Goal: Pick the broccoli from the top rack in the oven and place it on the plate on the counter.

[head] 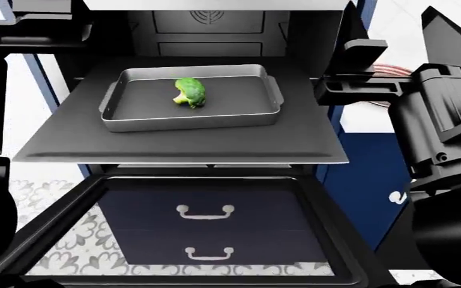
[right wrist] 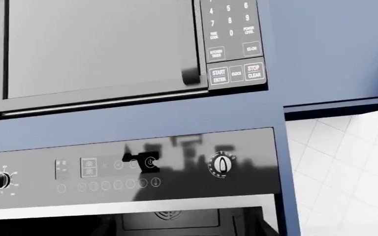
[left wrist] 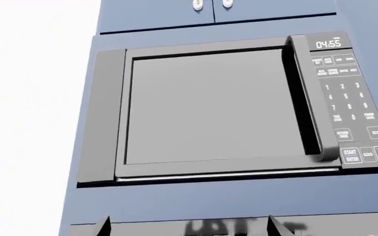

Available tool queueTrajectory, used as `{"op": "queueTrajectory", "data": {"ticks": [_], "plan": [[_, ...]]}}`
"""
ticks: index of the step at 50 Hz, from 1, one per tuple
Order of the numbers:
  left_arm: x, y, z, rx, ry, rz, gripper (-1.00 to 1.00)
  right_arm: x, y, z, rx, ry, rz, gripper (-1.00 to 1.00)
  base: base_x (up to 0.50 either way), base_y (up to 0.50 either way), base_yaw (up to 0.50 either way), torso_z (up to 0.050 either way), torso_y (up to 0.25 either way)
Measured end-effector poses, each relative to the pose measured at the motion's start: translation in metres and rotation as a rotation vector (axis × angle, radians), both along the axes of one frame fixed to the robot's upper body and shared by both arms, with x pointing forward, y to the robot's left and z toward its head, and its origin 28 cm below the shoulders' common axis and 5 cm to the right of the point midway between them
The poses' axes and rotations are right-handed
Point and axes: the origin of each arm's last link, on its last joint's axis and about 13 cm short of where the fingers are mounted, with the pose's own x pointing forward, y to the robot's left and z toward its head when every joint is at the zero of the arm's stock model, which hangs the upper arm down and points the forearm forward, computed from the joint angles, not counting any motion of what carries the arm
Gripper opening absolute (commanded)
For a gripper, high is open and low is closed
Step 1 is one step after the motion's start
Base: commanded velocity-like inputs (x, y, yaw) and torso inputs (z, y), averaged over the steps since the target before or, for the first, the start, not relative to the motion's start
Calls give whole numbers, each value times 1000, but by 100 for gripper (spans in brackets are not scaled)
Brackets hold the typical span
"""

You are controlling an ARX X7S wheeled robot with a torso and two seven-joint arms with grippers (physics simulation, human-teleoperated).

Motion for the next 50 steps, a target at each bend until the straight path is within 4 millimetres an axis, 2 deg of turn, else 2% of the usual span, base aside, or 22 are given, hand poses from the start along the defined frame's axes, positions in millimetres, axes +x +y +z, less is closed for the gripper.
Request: {"op": "queueTrajectory", "data": {"ticks": [5, 23, 28, 50], "plan": [[0, 0, 0, -5, 6, 3, 100, 0, 0, 0, 2, -1, 0, 100, 9, 0, 0, 0, 0], [0, -2, -3, -9, 25, 5, 100, -2, 1, -2, 7, 6, 22, 100, 500, 1, 0, 0, 0], [0, -3, -3, -10, 27, 3, 100, -2, 1, -2, 11, 5, 17, 100, 0, 0, 0, 0, 0], [0, -5, -3, -7, 27, -2, 100, -2, 0, -3, -16, -7, -1, 100, -1, 500, 0, 0, 0]]}}
